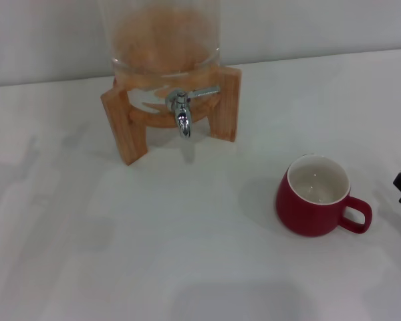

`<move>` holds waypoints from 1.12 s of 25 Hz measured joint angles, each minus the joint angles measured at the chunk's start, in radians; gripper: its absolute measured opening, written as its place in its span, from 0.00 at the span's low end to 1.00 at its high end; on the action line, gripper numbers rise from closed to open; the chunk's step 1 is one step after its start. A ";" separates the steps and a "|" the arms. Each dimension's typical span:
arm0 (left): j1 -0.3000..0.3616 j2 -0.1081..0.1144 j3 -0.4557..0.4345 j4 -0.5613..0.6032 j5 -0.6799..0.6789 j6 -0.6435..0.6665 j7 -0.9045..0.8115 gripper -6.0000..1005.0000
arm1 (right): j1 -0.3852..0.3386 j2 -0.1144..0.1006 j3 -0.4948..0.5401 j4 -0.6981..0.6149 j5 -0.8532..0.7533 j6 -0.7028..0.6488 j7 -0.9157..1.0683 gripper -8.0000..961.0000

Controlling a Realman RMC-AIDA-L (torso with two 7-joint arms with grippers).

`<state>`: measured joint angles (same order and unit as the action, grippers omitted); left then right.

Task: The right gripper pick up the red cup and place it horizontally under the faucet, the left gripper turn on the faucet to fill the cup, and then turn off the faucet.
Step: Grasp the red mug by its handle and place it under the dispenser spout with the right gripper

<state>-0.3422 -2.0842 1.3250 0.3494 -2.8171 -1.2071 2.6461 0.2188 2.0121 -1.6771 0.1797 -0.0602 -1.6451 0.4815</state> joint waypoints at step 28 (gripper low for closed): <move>-0.001 -0.002 0.003 0.004 0.000 0.000 0.000 0.83 | -0.022 -0.003 -0.043 -0.017 -0.159 -0.038 0.003 0.88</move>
<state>-0.3436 -2.0863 1.3284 0.3533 -2.8166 -1.2072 2.6462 0.1968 2.0095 -1.7202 0.1623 -0.2194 -1.6836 0.4847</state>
